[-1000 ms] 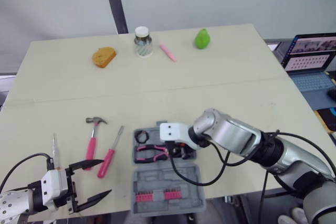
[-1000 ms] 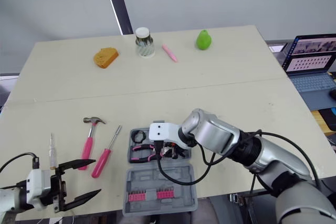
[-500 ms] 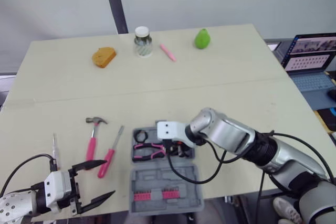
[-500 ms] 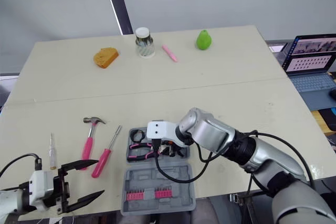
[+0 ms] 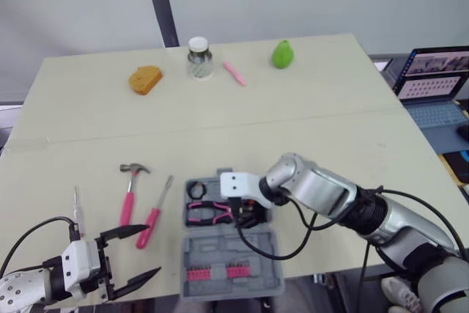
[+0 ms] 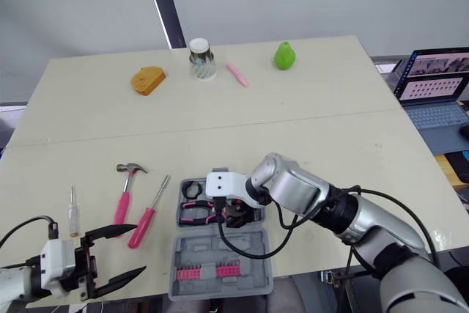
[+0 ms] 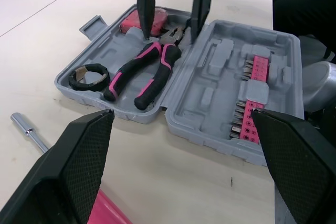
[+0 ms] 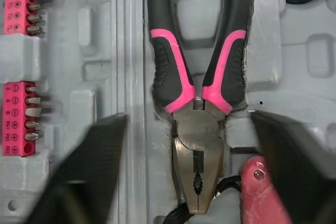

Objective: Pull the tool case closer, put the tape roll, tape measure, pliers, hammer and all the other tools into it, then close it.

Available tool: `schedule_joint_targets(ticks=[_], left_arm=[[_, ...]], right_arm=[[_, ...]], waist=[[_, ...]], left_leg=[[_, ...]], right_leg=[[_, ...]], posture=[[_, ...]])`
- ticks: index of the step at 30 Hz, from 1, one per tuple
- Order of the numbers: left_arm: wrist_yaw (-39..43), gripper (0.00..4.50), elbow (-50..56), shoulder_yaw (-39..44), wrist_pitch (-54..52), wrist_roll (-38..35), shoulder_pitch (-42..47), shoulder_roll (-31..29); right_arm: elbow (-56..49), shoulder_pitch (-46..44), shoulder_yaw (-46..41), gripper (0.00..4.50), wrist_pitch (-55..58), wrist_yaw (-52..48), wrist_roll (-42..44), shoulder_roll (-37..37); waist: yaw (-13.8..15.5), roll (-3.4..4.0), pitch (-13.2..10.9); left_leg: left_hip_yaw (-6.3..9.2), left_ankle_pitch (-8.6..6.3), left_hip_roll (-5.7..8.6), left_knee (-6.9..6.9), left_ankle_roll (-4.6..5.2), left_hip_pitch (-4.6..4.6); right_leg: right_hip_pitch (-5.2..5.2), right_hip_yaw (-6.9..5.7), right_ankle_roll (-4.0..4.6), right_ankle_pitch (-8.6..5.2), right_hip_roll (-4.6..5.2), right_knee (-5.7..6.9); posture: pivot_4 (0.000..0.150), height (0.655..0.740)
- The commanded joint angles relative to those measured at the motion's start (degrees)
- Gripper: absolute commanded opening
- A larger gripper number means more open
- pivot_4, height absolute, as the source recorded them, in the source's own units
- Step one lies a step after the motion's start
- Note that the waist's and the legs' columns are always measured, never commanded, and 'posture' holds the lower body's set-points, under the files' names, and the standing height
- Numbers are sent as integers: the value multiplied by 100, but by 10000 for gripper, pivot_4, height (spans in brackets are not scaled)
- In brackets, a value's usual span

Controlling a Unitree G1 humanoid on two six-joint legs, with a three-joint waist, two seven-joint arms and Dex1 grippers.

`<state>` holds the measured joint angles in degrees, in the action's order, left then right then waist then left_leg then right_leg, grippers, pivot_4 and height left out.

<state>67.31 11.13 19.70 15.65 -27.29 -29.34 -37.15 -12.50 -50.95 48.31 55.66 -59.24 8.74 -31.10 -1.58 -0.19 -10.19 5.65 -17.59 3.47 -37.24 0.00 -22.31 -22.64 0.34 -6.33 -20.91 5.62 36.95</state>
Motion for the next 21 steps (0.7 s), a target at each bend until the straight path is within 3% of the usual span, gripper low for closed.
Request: schedule_joint_targets(ticks=[1,8,17,21], left_arm=[[-3,45000,171,-17,-17,-56,26,-45],[-18,45000,146,-47,-89,-75,195,-51],[36,45000,102,-56,-105,-71,265,-63],[51,45000,100,-33,-100,-73,257,-65]], right_arm=[[-569,-43,-541,43382,210,-167,275,-144],[-806,883,-1635,43382,-297,204,648,61],[-26,2262,-2139,504,-2636,409,432,601],[381,2465,-2069,504,-3200,344,223,663]], waist=[[4,0,0],[7,-6,4],[6,-10,6],[5,-10,6]], left_leg=[[0,0,0,0,0,0],[1,0,0,0,0,1],[1,1,0,-1,-1,7],[0,1,0,-5,-1,9]], right_leg=[[0,0,0,0,0,0],[4,-1,0,0,0,-1],[9,-2,0,0,-2,3],[11,-2,0,0,-2,6]], posture=[[1500,7159],[1500,7159],[1500,7159],[1500,7159]])
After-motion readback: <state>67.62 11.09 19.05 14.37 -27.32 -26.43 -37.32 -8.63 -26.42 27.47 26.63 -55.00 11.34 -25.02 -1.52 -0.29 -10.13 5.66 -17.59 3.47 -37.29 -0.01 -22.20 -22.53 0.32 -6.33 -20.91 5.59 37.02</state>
